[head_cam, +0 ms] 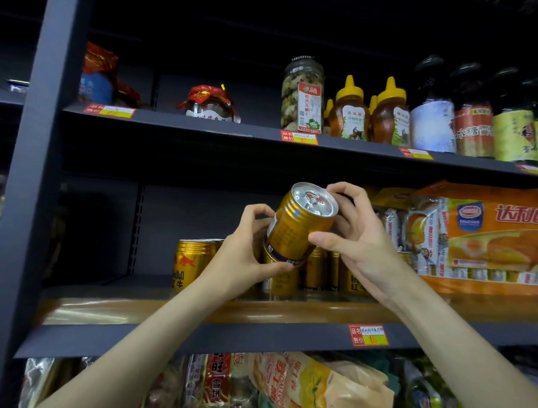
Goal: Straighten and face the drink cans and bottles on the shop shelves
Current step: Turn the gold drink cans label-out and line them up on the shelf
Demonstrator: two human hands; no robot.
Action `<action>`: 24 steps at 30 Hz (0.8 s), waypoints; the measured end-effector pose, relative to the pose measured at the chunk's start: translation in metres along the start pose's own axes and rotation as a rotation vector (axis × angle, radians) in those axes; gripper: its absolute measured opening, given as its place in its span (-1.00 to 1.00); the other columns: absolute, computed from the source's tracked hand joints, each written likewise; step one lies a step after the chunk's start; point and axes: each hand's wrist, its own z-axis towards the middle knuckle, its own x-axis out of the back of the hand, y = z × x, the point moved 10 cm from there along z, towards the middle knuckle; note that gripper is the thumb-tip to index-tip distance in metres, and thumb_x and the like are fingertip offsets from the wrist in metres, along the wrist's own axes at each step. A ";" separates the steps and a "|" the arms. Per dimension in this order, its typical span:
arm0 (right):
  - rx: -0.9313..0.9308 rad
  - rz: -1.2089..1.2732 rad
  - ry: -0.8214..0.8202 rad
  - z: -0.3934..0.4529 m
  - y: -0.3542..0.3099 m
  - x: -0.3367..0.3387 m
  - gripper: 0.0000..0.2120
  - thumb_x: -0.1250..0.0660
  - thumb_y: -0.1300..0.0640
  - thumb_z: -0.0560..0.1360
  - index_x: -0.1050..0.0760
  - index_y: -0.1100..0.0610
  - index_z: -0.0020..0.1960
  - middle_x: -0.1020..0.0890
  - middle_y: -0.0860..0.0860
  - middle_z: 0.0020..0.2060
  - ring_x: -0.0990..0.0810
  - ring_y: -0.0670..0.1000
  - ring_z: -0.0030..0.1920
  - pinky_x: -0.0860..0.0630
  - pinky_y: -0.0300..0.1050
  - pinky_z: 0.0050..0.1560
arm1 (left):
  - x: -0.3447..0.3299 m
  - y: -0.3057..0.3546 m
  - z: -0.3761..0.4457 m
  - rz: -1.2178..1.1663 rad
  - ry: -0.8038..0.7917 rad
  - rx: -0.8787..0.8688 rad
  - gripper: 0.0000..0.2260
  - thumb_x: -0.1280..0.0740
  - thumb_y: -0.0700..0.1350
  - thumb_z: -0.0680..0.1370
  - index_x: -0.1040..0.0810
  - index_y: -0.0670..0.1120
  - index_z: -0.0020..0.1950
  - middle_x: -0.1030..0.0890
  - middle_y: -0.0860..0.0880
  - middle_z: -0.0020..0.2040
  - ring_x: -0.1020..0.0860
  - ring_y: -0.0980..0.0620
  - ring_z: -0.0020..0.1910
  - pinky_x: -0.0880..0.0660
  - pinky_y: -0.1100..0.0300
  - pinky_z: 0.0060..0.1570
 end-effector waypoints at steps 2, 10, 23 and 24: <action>-0.012 0.016 0.010 0.002 0.001 -0.001 -0.36 -0.51 0.20 0.28 -0.33 -0.12 0.24 -0.59 -0.11 0.15 -0.56 -0.07 0.18 -0.54 -0.08 0.15 | 0.005 -0.001 -0.001 0.003 -0.001 0.005 -0.43 -0.51 -0.14 0.35 -0.24 0.12 0.19 -0.52 0.01 0.23 -0.52 0.12 0.20 -0.50 0.23 0.16; -0.298 0.373 0.041 0.036 0.032 -0.051 -0.85 -0.24 0.06 0.56 -0.50 0.04 0.09 -0.60 0.09 0.03 -0.61 0.07 0.06 -0.57 0.00 0.08 | 0.058 0.021 -0.028 -0.032 0.246 -0.061 -0.39 -0.51 0.02 0.31 -0.32 0.08 0.29 -0.48 0.01 0.19 -0.53 0.15 0.16 -0.51 0.30 0.05; -0.171 -0.149 -0.190 0.099 0.031 -0.175 -0.84 -0.37 0.05 0.49 -0.45 0.03 0.03 -0.58 0.08 0.05 -0.56 0.08 0.10 -0.54 -0.04 0.06 | 0.174 -0.014 -0.094 0.534 0.301 0.228 -0.61 -0.30 -0.22 0.52 -0.39 0.00 0.33 -0.41 0.06 0.19 -0.42 0.08 0.28 -0.37 0.20 0.27; -0.141 -0.257 -0.209 0.100 0.033 -0.185 -0.81 -0.40 0.03 0.47 -0.45 0.03 0.02 -0.57 0.04 0.03 -0.54 0.05 0.10 -0.52 -0.07 0.05 | 0.176 -0.015 -0.098 0.591 0.306 0.242 -0.62 -0.28 -0.22 0.53 -0.39 -0.03 0.34 -0.41 0.04 0.20 -0.41 0.06 0.28 -0.34 0.25 0.25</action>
